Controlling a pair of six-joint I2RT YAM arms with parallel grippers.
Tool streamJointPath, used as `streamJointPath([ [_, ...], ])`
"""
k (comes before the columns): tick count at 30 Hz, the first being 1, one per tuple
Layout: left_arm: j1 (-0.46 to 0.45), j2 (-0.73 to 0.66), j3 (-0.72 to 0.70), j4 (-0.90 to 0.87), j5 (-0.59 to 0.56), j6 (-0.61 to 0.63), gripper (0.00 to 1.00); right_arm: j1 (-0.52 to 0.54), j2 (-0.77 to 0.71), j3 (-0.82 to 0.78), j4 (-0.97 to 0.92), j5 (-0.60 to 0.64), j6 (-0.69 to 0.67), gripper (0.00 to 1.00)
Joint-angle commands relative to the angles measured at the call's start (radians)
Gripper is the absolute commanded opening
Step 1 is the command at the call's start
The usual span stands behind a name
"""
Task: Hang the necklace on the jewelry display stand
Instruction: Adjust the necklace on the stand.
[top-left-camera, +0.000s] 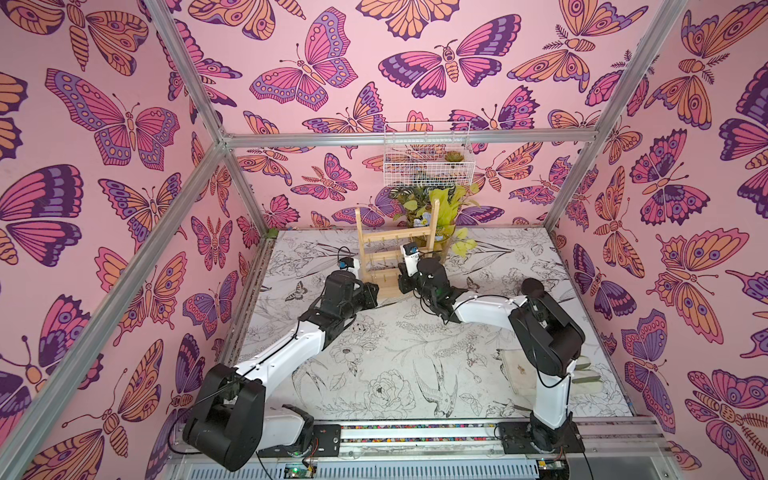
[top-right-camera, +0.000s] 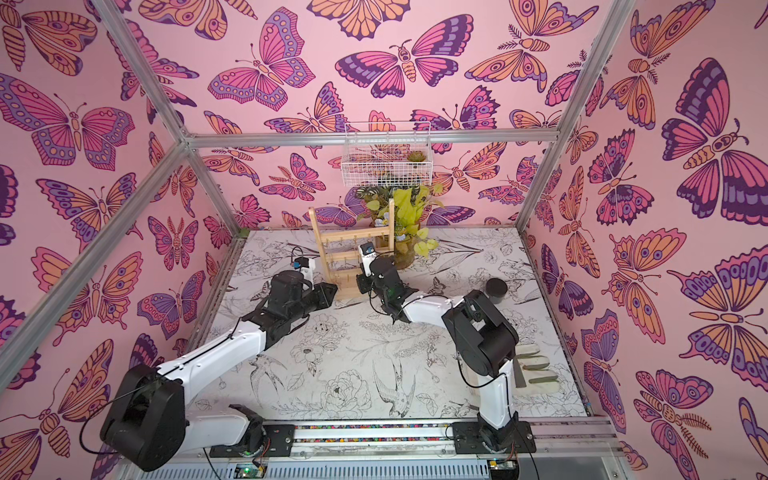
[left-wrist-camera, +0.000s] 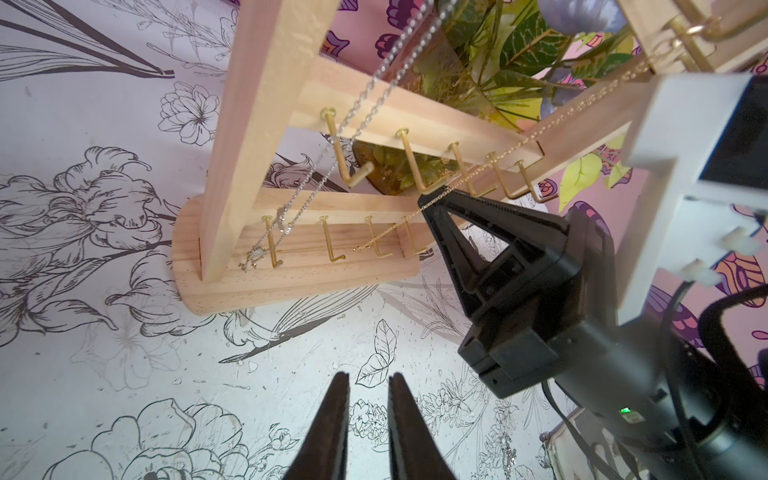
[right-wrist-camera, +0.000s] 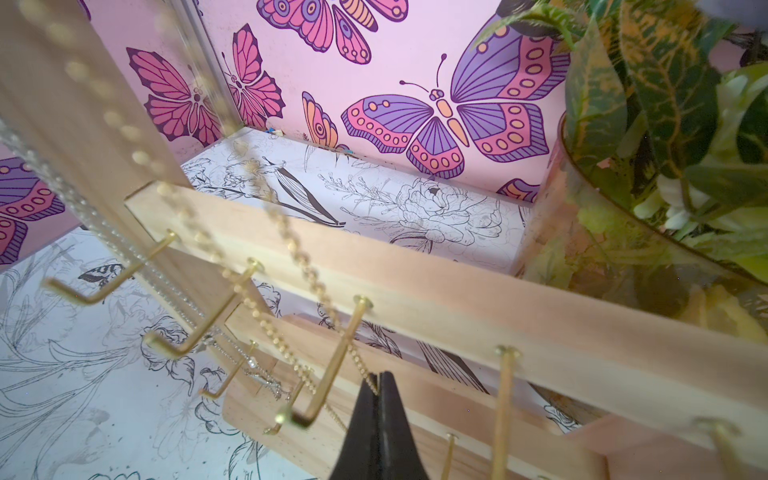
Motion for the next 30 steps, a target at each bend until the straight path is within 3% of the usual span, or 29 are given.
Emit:
streamJointPath([
  [1,0.005,0.0,-0.018,0.008,-0.002,0.003,0.2,-0.003,0.01,0.003,-0.006,0.003,-0.003,0.01],
  [30,0.005,-0.001,-0.013,0.014,0.001,0.004,0.2,-0.003,-0.025,-0.03,0.029,0.014,-0.01,0.0],
])
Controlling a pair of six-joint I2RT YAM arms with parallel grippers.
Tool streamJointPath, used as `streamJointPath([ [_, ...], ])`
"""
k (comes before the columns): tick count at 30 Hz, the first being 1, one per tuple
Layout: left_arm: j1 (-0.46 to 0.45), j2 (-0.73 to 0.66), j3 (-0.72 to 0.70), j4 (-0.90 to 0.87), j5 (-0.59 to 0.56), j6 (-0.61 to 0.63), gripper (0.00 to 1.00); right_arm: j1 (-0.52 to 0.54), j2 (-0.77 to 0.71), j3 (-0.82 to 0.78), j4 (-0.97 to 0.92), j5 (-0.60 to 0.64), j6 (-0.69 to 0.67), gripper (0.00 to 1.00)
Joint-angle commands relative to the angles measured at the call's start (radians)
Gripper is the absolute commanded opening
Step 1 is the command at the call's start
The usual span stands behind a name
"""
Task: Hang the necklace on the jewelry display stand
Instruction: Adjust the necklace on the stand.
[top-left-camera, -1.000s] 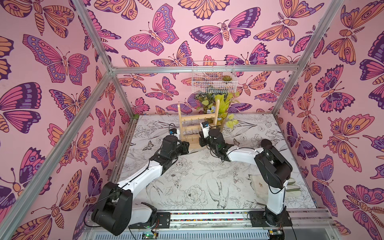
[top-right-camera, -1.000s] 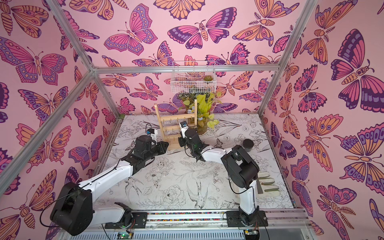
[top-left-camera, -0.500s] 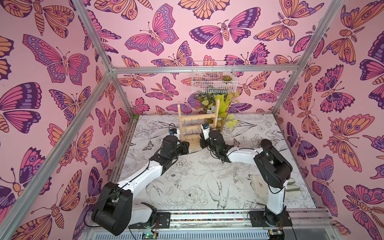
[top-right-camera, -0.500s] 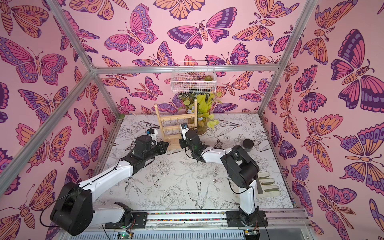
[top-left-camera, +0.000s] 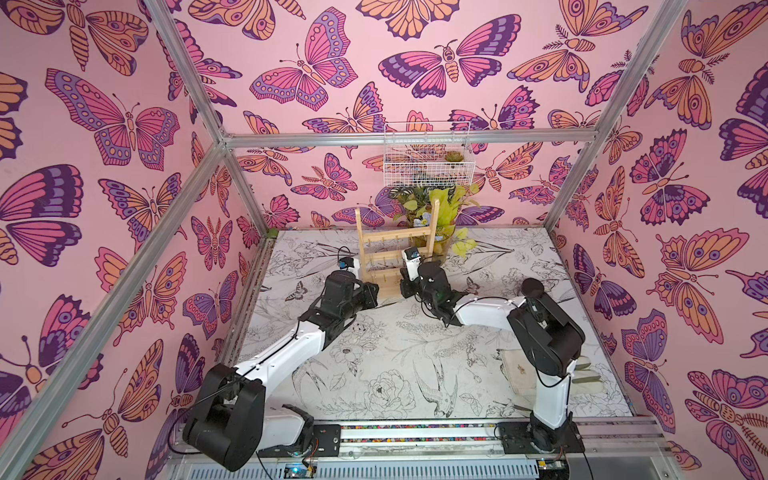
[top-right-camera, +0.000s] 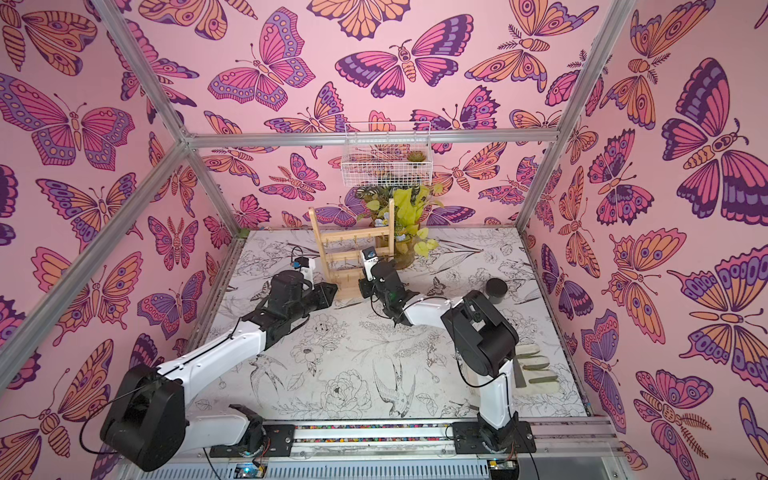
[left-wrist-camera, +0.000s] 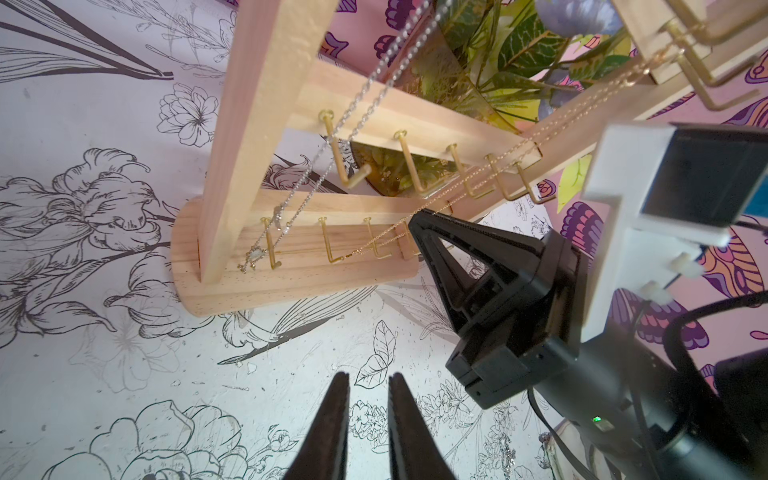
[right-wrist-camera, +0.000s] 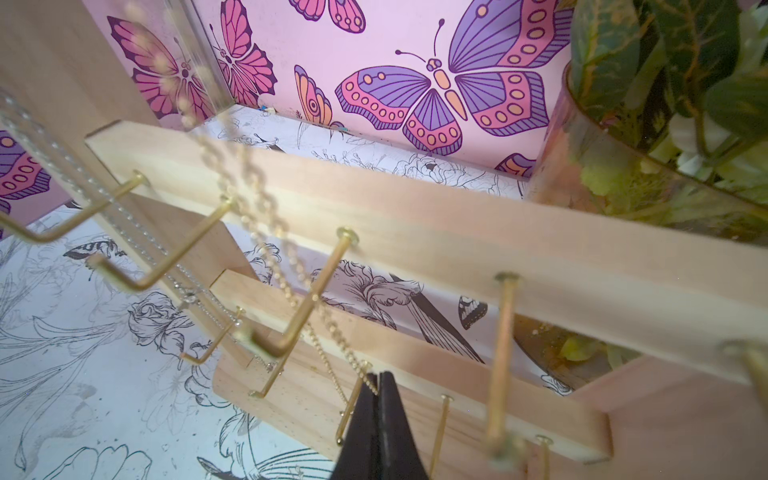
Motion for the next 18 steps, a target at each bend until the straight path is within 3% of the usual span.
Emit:
streamJointPath([
  [1,0.005,-0.001,-0.013,0.011,0.001,0.006,0.2,-0.003,-0.027,0.015,0.023,0.008,-0.014,0.0],
  [18,0.005,0.002,-0.007,0.011,0.006,0.003,0.2,-0.003,-0.059,0.024,0.012,0.0,-0.024,0.0],
])
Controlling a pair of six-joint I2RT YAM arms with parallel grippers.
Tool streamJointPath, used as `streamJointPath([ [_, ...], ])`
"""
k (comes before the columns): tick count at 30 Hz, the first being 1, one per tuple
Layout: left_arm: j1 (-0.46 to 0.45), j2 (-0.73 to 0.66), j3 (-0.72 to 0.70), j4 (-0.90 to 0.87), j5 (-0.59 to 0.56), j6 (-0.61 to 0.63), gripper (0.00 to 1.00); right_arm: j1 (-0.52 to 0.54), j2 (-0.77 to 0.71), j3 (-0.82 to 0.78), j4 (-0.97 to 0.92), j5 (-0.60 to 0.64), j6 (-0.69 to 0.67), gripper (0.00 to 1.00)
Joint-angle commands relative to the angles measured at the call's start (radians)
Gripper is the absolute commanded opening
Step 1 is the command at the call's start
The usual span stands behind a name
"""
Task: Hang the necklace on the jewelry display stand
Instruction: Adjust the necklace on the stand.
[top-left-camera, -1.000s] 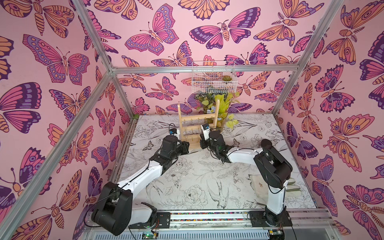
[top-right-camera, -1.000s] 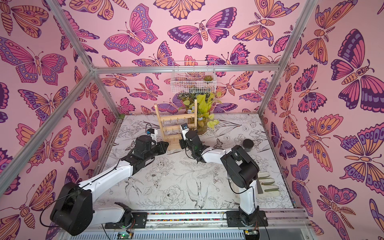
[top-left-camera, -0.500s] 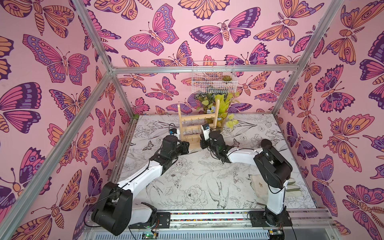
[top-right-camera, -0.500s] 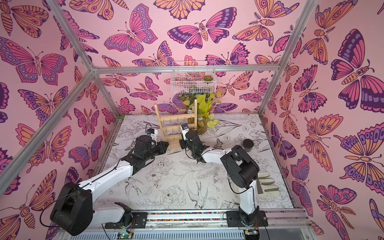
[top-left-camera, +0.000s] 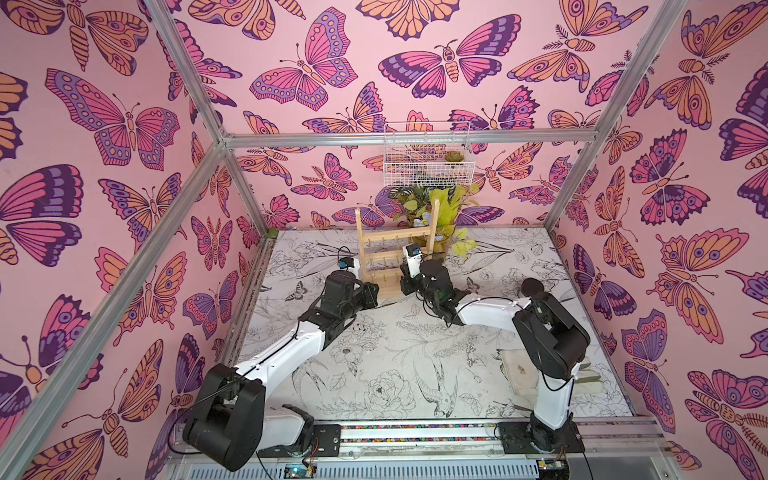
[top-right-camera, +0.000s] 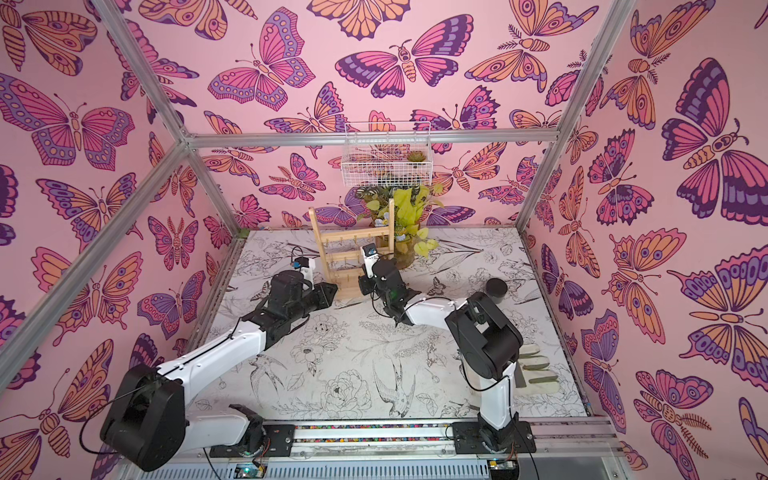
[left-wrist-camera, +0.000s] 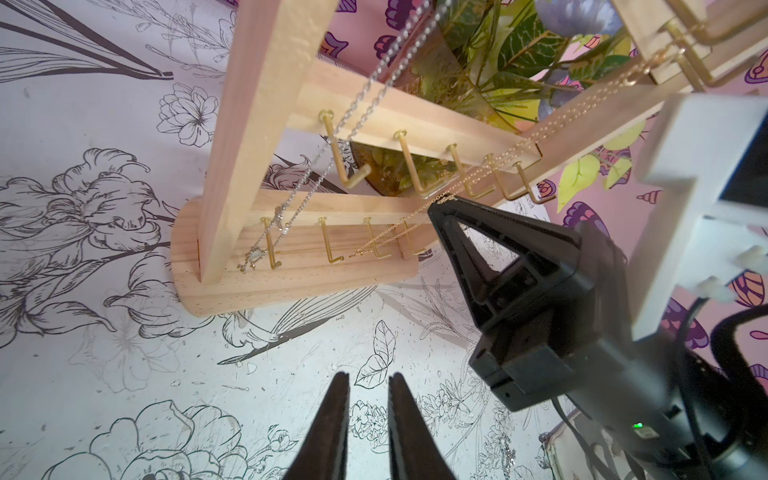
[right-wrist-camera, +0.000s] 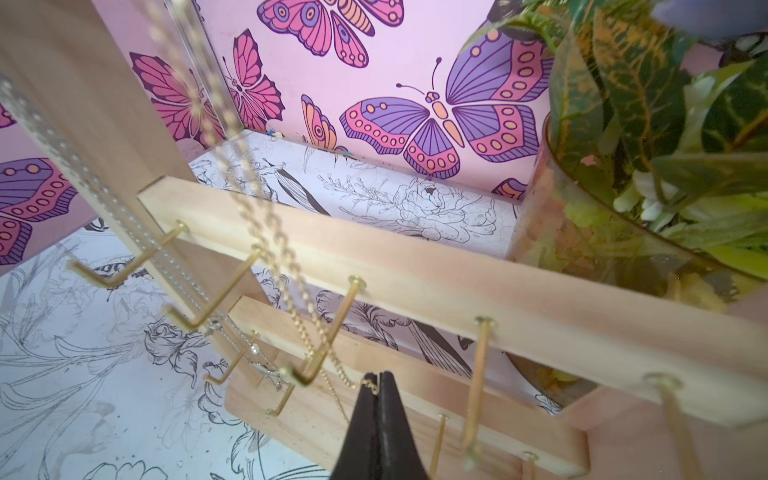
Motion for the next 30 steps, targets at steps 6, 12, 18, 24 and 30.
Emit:
streamJointPath([
  [6,0.005,-0.004,-0.013,0.011,0.0,0.006,0.2,-0.003,-0.005,0.022,0.003,-0.001,-0.012,0.0],
  [12,0.005,0.0,-0.012,0.011,0.001,0.006,0.2,-0.003,0.0,0.027,-0.011,0.003,-0.014,0.08],
  [18,0.005,-0.002,-0.012,0.01,0.0,0.004,0.21,-0.004,-0.005,0.023,-0.013,0.005,-0.015,0.15],
  [24,0.005,-0.006,-0.015,0.01,0.002,0.002,0.21,-0.003,-0.036,0.0,-0.012,0.007,-0.013,0.16],
  [30,-0.003,-0.011,-0.016,0.002,0.011,0.001,0.21,-0.004,-0.1,-0.045,-0.028,-0.001,-0.006,0.2],
])
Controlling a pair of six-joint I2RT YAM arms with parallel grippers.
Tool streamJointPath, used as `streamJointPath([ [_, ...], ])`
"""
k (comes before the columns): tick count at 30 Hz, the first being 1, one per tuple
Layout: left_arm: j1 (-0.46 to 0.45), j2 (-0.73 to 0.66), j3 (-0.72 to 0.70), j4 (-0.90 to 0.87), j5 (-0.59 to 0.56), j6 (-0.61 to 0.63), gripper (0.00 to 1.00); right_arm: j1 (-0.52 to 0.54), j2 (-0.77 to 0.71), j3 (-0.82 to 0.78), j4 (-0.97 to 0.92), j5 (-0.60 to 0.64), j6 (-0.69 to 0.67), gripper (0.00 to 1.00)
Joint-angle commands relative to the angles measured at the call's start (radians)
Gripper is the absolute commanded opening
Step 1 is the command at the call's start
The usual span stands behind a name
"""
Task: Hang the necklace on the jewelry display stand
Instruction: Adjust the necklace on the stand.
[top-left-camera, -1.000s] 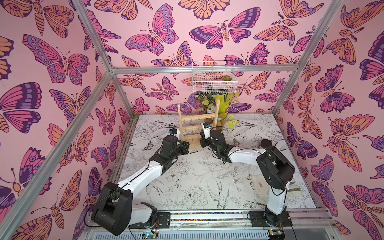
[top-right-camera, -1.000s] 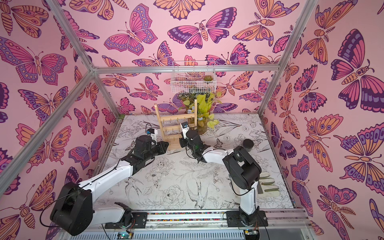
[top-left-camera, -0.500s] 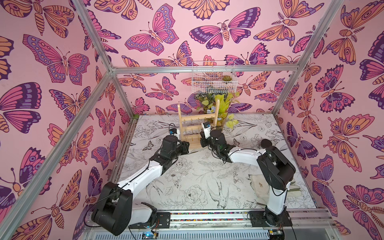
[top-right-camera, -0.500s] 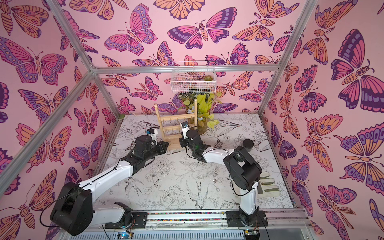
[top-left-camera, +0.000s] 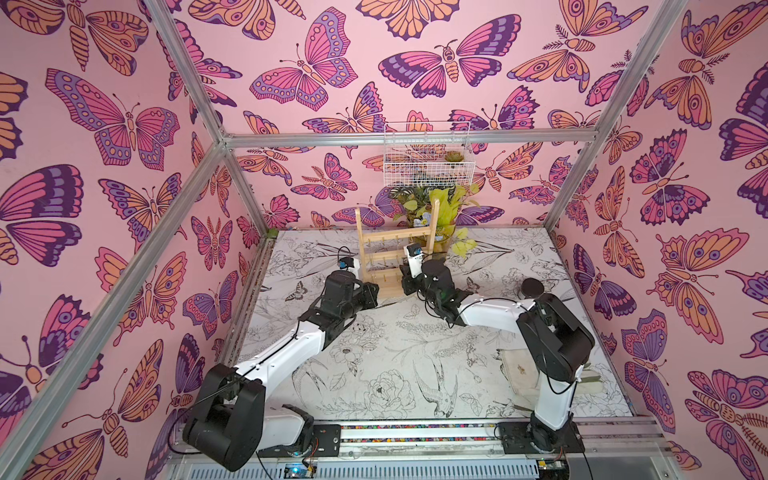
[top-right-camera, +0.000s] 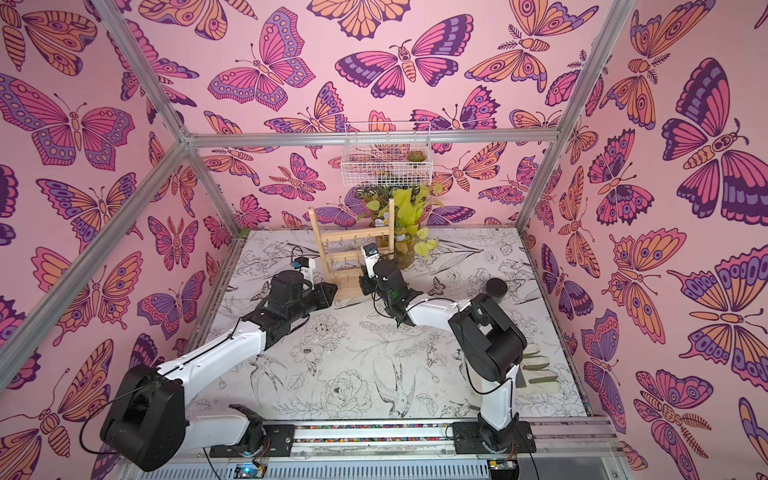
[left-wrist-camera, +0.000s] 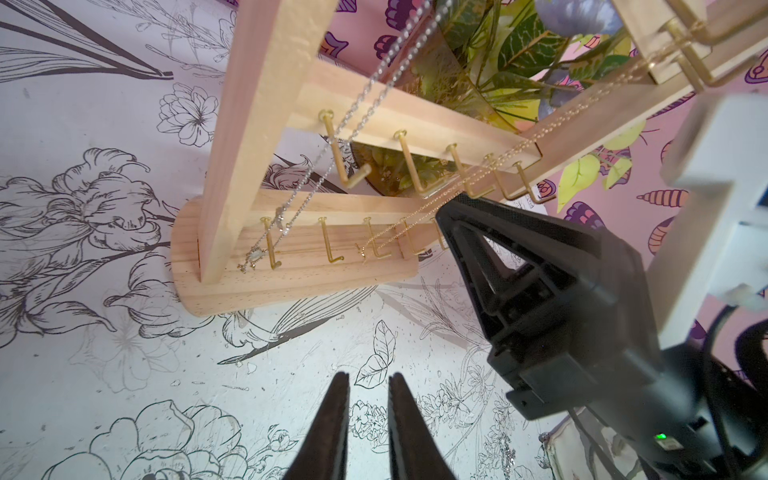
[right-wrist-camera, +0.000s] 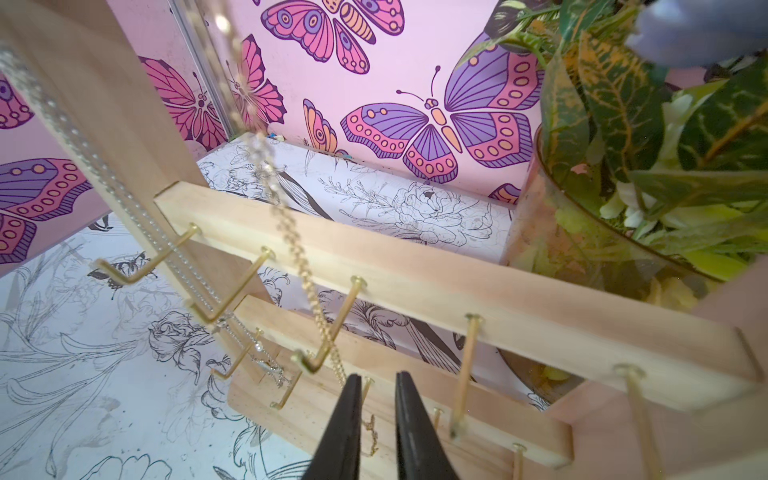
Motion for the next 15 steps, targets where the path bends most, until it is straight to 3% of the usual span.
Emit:
streamJointPath([
  [1,-0.009,-0.011,-0.014,-0.004,0.012,0.007,0.21,-0.003,-0.072,-0.022,-0.029,-0.001,0.007,0.21],
  [15,-0.094,-0.097,0.001,-0.13,-0.013,0.069,0.22,-0.086,-0.327,-0.12,-0.396,-0.11,0.155,0.32],
])
